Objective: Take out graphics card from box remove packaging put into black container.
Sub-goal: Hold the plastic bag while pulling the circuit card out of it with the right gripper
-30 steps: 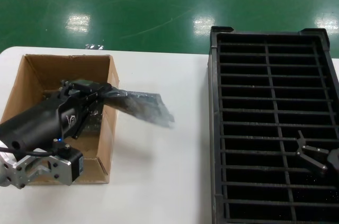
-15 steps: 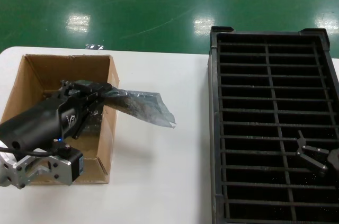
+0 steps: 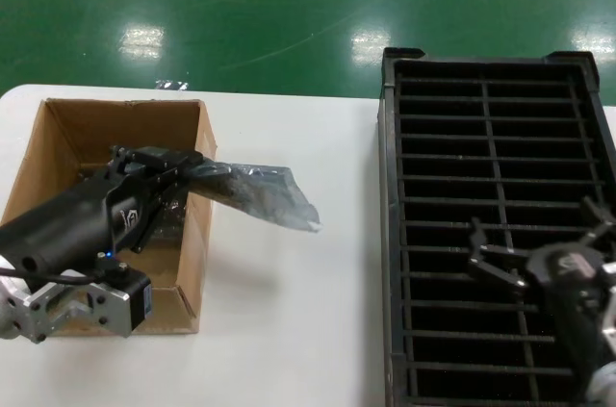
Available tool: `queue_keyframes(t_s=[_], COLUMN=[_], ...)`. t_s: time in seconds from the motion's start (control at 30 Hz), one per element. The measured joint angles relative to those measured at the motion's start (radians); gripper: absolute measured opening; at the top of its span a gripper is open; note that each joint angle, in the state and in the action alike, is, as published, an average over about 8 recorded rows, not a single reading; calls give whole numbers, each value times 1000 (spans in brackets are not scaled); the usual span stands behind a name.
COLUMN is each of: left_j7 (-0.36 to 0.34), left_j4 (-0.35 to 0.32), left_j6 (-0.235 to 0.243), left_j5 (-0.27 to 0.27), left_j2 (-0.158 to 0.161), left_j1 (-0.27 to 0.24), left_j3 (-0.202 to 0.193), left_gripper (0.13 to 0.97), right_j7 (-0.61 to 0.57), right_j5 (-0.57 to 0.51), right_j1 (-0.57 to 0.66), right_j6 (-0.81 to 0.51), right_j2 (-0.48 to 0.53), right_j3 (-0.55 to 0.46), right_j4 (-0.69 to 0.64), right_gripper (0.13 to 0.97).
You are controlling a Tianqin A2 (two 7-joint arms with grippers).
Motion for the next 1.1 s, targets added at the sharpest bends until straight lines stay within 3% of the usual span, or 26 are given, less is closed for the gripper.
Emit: queue_keyframes(t_s=[0.6,0.87,1.1], left_j7=[0,0,0], left_j4=[0,0,0], left_j6=[0,0,0], left_j5=[0,0,0], left_j2=[0,0,0], left_j1=[0,0,0], left_j3=[0,0,0], left_gripper=[139,139,139], right_j7=[47,72,84], right_j5=[229,240,240], right_j1=[254,344,396], right_j6=[32,5,5], right_j2=[261,245,228], right_j3=[-473,-557,-598], right_j4=[-12,-62,-85], right_gripper=[961,932,844])
